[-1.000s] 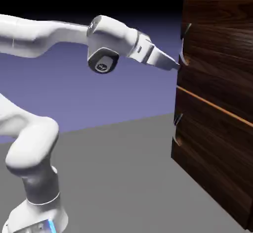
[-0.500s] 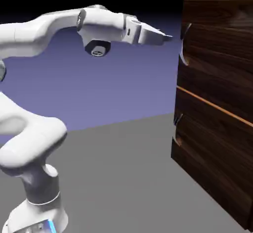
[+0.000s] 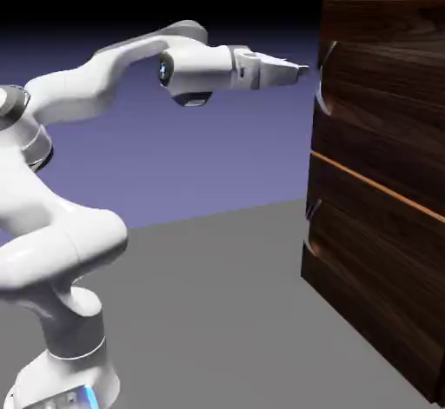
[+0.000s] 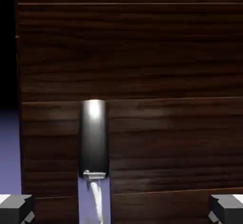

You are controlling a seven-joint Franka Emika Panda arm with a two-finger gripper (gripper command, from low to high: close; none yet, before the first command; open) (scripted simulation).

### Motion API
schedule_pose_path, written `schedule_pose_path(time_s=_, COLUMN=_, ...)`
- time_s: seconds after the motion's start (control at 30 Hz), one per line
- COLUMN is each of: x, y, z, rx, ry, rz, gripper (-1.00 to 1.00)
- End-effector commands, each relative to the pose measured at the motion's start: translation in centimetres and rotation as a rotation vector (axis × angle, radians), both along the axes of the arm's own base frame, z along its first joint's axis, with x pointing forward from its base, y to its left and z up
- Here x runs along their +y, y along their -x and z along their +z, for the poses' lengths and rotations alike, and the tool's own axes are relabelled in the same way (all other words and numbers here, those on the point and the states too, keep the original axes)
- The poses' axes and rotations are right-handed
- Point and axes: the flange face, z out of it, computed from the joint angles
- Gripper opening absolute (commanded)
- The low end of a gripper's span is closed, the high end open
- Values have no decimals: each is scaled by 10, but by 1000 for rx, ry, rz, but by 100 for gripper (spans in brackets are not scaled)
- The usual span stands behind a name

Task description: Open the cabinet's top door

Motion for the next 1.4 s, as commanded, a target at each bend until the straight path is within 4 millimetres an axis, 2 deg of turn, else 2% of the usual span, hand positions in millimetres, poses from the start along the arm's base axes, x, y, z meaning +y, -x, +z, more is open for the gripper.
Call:
schedule_pose_path(time_s=0.0, x=3, y=-7, z=-8, rx=-5, ry=5, rz=4, gripper=0)
schedule_pose_path(time_s=0.03, x=5, y=-15, z=-16, rx=-9, ry=10, rz=8, gripper=0)
schedule_pose_path(time_s=0.2, x=4, y=-66, z=-17, rx=-10, ry=11, rz=9, gripper=0)
schedule_pose_path(time_s=0.23, x=4, y=-66, z=-17, rx=-10, ry=11, rz=9, gripper=-100)
schedule_pose_path(time_s=0.27, x=4, y=-66, z=-17, rx=-10, ry=11, rz=9, gripper=-100)
schedule_pose_path(time_s=0.57, x=-30, y=16, z=-17, rx=-11, ry=10, rz=206, gripper=-100)
schedule_pose_path(time_s=0.87, x=-88, y=100, z=-17, rx=-12, ry=9, rz=433, gripper=-100)
schedule_pose_path(time_s=1.07, x=-128, y=141, z=-17, rx=-12, ry=8, rz=561, gripper=-100)
schedule_pose_path(time_s=1.37, x=-193, y=189, z=-17, rx=-13, ry=7, rz=740, gripper=-100)
